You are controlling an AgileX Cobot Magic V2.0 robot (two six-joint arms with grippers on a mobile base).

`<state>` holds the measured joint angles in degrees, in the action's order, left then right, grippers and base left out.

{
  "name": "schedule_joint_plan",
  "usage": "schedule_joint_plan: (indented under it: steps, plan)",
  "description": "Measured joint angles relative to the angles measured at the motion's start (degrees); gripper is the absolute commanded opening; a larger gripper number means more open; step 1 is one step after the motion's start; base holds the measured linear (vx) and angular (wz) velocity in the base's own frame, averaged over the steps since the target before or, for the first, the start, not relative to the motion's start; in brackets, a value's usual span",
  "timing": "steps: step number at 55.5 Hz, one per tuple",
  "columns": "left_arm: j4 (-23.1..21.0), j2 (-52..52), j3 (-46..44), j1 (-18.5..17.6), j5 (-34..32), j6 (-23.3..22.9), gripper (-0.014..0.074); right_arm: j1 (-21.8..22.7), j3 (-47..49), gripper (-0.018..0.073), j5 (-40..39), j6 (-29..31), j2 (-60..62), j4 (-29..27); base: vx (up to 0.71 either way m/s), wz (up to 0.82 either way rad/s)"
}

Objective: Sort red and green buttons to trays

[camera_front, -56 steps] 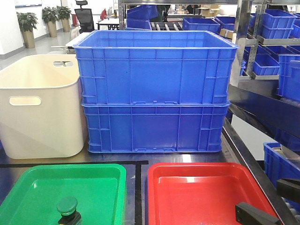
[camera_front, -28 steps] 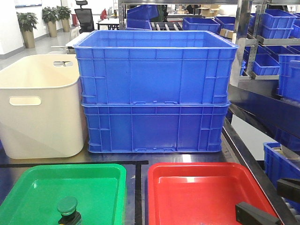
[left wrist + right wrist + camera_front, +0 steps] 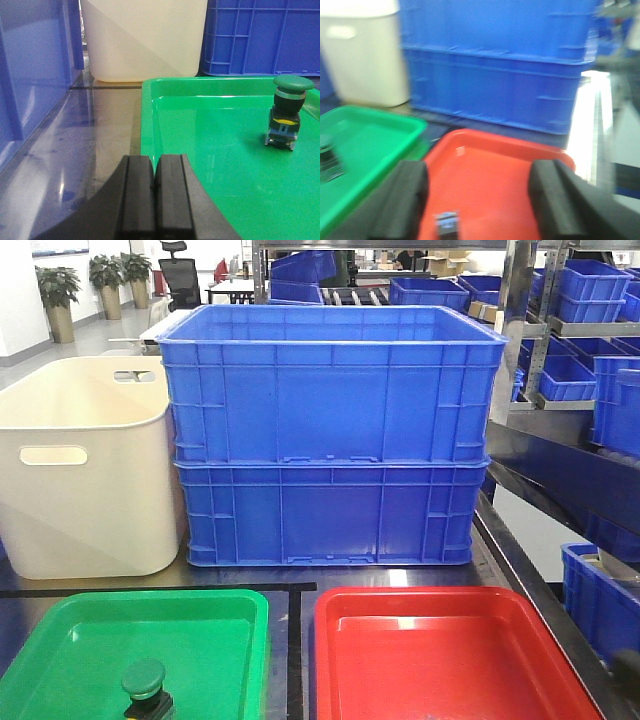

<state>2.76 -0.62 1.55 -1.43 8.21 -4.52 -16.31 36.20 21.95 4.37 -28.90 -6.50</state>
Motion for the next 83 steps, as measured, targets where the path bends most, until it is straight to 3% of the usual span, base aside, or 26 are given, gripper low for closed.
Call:
schedule_joint_plan:
  steps: [13,22,38,51,83]
  plan:
    - [0.0,0.0,0.0,0.0,0.0,0.0,-0.0007,11.89,-17.24,0.0136,-9.9,0.0,11.55,0.0,0.0,0.0]
    - [0.0,0.0,0.0,0.0,0.0,0.0,-0.0007,16.83,-25.48,-0.0012,-11.62,0.0,18.76,2.13,0.0,0.0]
    - [0.0,0.0,0.0,0.0,0.07,0.0,-0.0007,17.32,-37.64,-0.0011,-18.42,-3.02,29.14,7.01,0.0,0.0]
    - [0.0,0.0,0.0,0.0,0.05,0.0,-0.0007,15.98,-38.0,-0.0009,-18.83,-7.38,29.64,11.97,0.0,0.0]
    - [0.0,0.0,0.0,0.0,0.05,0.0,-0.0007,15.78,-38.0,-0.0009,-18.37,-7.7,29.64,12.1,0.0,0.0]
